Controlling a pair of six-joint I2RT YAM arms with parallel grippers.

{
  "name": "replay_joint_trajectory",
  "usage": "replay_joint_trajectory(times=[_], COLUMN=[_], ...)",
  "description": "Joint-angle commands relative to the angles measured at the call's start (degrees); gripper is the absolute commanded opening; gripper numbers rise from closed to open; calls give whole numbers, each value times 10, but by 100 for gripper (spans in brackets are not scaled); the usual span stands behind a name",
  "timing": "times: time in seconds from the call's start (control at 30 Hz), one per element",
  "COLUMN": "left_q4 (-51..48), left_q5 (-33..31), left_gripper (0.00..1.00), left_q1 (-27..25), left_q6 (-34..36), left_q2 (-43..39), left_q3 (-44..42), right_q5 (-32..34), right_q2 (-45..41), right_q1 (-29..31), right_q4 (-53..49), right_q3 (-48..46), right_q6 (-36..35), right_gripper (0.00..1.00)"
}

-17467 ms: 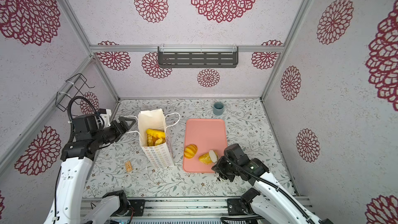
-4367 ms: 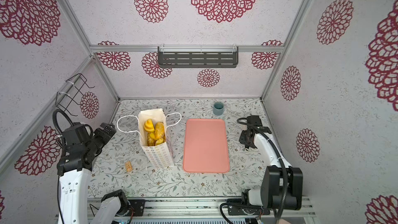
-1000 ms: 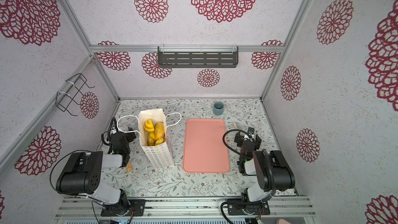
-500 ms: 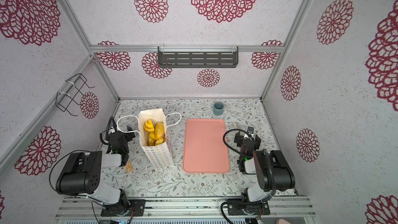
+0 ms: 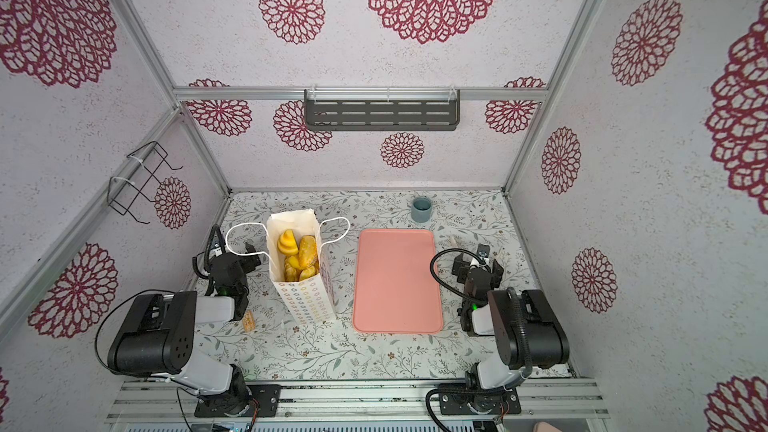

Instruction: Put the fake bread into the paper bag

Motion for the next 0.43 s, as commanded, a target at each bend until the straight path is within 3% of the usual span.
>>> replay_joint_trajectory(times=[0.0,0.4], left_q4=[11,9], left_q5=[2,2], left_gripper=[97,97], left_q1=[2,2], left_q6=[8,8], left_q2=[-3,-3], left_q3=[8,8], right_q5=[3,-8], right_q2=[-12,-13], right_q1=[2,-3], right_q4=[24,16], right_q3=[0,3], right_q6=[-5,-2], right_gripper=[99,99])
